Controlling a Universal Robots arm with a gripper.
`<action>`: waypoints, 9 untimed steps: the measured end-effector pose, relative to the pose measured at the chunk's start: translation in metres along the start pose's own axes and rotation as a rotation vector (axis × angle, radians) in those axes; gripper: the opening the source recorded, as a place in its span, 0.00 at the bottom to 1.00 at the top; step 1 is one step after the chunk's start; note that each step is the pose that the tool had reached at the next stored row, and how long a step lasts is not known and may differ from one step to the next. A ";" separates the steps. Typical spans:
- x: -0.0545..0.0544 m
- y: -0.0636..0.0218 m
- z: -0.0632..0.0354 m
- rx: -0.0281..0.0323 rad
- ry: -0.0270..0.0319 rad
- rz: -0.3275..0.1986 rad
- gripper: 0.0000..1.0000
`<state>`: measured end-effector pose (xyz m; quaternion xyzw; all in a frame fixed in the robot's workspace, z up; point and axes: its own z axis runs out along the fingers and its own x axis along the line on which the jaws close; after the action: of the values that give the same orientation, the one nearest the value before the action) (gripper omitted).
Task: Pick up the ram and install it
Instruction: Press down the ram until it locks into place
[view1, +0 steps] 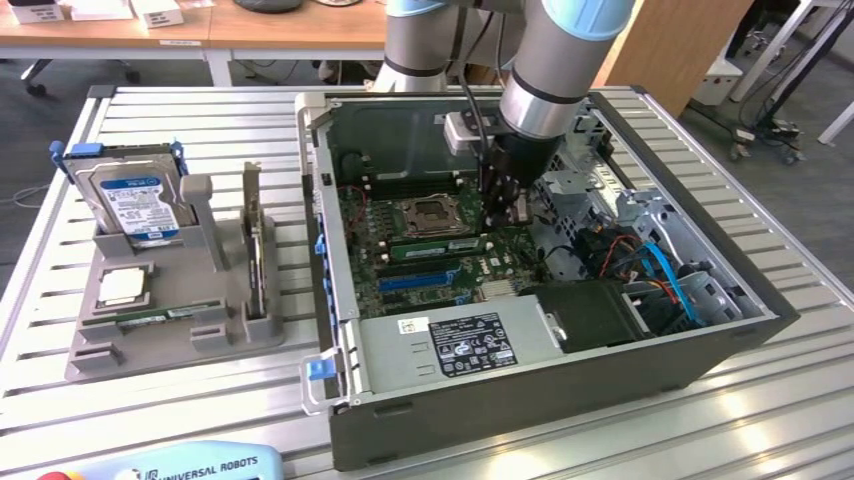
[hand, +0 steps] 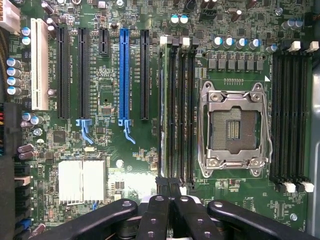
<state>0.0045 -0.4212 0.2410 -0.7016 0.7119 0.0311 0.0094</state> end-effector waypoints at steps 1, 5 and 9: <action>0.000 0.0000 0.0000 0.0000 0.0000 0.000 0.10; 0.000 -0.0001 0.0020 -0.0001 0.0001 0.000 0.10; 0.000 -0.0001 0.0033 -0.0002 0.0004 0.000 0.10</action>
<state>0.0045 -0.4214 0.2377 -0.7016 0.7118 0.0310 0.0092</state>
